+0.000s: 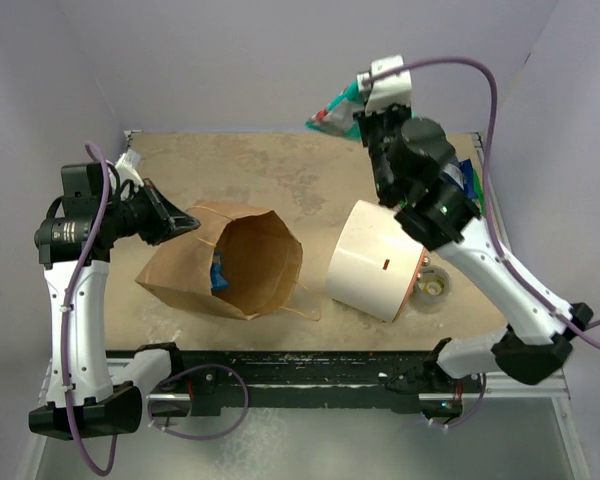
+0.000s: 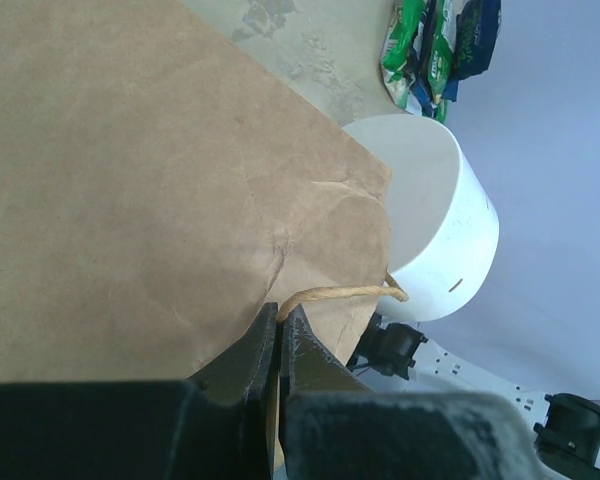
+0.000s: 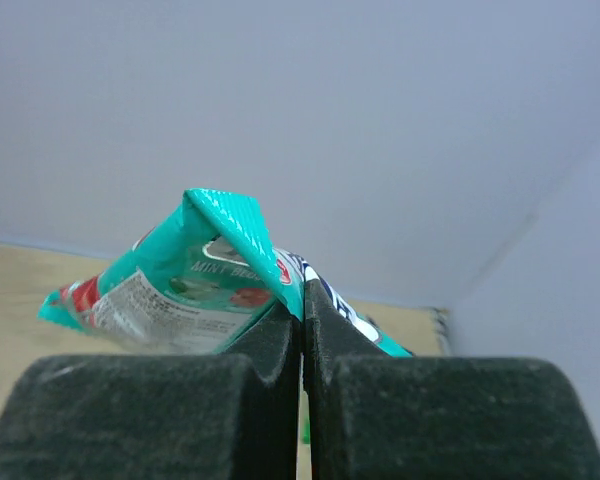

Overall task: Take the snacks out of the paper bag
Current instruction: Place the snack at the center of the board.

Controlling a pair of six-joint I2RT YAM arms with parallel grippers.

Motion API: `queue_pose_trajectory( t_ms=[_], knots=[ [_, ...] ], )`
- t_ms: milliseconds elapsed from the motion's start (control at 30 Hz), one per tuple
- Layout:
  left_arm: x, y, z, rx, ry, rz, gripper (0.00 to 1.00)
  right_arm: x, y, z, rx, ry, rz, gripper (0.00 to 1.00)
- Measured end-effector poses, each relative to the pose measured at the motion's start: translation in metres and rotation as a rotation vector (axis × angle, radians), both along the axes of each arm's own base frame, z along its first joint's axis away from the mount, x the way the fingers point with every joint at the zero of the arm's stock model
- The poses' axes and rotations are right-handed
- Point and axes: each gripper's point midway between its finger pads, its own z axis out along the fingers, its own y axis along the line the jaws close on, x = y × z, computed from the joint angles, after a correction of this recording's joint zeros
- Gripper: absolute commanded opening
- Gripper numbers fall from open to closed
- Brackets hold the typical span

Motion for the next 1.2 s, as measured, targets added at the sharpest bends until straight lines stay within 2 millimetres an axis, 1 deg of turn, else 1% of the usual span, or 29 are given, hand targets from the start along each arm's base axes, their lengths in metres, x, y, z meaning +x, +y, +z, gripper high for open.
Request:
queue_pose_trajectory(
  t_ms=[100,167,233,300,367,400,500,533,567,733,800,900,967,1033,1100,1200],
  knots=[
    [0.000,-0.001,0.000,-0.004,0.003,-0.005,0.00,0.041,-0.029,-0.023,-0.030,0.056,-0.157,0.00],
    [0.001,-0.001,-0.001,-0.008,0.010,-0.008,0.00,0.068,-0.048,-0.044,-0.051,0.106,-0.239,0.00],
    [0.004,-0.001,-0.004,-0.009,0.022,-0.009,0.00,0.087,-0.068,-0.065,-0.069,0.153,-0.306,0.00],
    [0.007,-0.001,-0.006,-0.010,0.034,-0.012,0.00,0.100,-0.092,-0.083,-0.080,0.198,-0.377,0.00],
    [0.011,0.000,-0.008,-0.008,0.046,-0.015,0.00,0.105,-0.114,-0.096,-0.076,0.233,-0.435,0.00],
    [0.014,0.001,-0.008,-0.006,0.049,-0.016,0.00,0.104,-0.130,-0.104,-0.062,0.251,-0.476,0.00],
    [0.021,0.002,-0.006,0.007,0.045,-0.021,0.00,0.097,-0.165,-0.125,-0.016,0.293,-0.553,0.00],
    [0.023,0.003,-0.005,0.013,0.040,-0.025,0.00,0.091,-0.182,-0.136,0.005,0.312,-0.588,0.00],
    [0.025,0.003,-0.004,0.015,0.039,-0.026,0.00,0.086,-0.192,-0.142,0.015,0.325,-0.610,0.00],
    [0.029,0.004,-0.007,0.024,0.043,-0.035,0.00,0.053,-0.245,-0.177,0.071,0.383,-0.736,0.00],
    [0.030,0.004,-0.008,0.021,0.050,-0.037,0.00,0.038,-0.260,-0.194,0.085,0.409,-0.778,0.00],
    [0.032,0.004,-0.010,0.017,0.056,-0.041,0.00,0.018,-0.279,-0.223,0.089,0.461,-0.833,0.00],
    [0.032,0.004,-0.010,0.018,0.057,-0.043,0.00,0.008,-0.290,-0.247,0.074,0.508,-0.868,0.00],
    [0.033,0.004,-0.011,0.019,0.057,-0.045,0.00,0.001,-0.298,-0.271,0.048,0.562,-0.894,0.00],
    [0.032,0.004,-0.011,0.019,0.057,-0.047,0.00,-0.006,-0.304,-0.291,0.019,0.608,-0.915,0.00],
    [0.032,0.004,-0.011,0.018,0.058,-0.047,0.00,-0.017,-0.312,-0.315,-0.048,0.657,-0.945,0.00]
  ],
)
